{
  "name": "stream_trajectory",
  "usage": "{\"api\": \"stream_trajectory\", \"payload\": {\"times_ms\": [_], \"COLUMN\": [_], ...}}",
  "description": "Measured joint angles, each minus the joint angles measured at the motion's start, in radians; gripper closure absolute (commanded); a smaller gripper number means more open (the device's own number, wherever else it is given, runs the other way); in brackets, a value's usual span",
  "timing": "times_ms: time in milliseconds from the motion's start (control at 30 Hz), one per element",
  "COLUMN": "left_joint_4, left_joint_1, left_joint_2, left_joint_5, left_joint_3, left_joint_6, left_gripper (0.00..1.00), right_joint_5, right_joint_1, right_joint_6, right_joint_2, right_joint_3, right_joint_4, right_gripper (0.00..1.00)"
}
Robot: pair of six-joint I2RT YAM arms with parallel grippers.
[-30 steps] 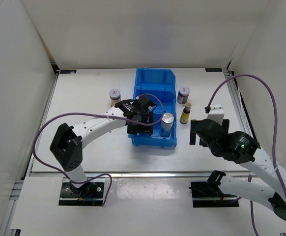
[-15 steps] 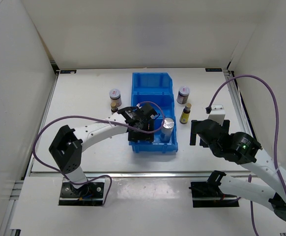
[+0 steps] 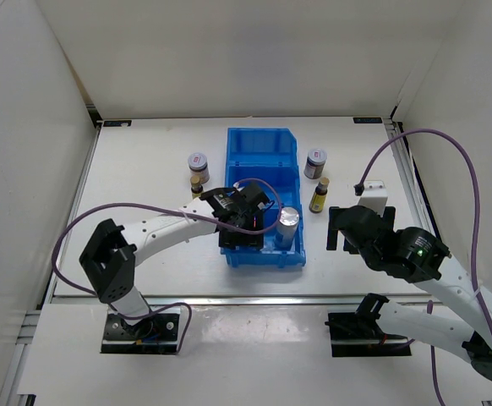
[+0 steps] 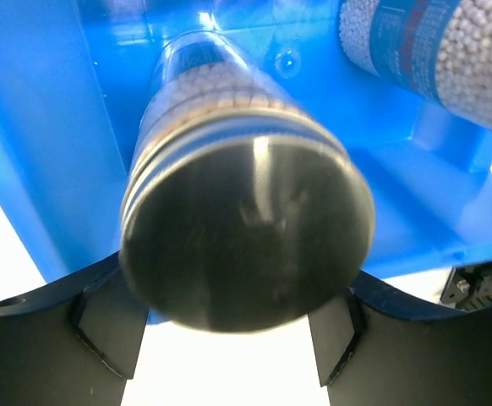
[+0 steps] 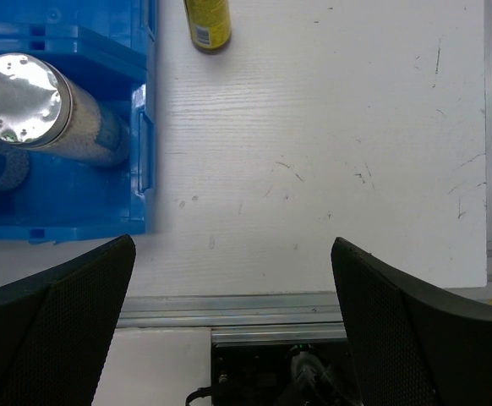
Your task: Organize the condiment bottles
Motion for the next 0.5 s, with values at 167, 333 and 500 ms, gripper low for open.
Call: {"api": "stream_trajectory", "payload": {"times_ms": [167,333,500], "left_joint_4": [-0.01,-0.044,-0.098], "left_joint_1": [-0.008,-0.036,-0.068], "left_joint_2": [-0.033,-0.051,-0.085], "left_joint_5": [-0.002,-0.021,-0.059], "left_joint_3": [0.0,0.044,0.161], "left_joint_6": [-0.008,-0.011,-0.003], "left_gripper": [0.2,0.16,0.13], "right_joint_5": [0.0,0.001,0.011], "right_joint_1": [0.0,0.0,0.0], "right_joint_6": [0.0,-0.001,-0.008], "right_joint_2": [0.0,0.018,0.074], "right_joint_3": [0.0,0.003,0.037], "right_joint_4": [0.0,-0.002,0.002], "right_gripper": [0.0,0.0,0.0]}}
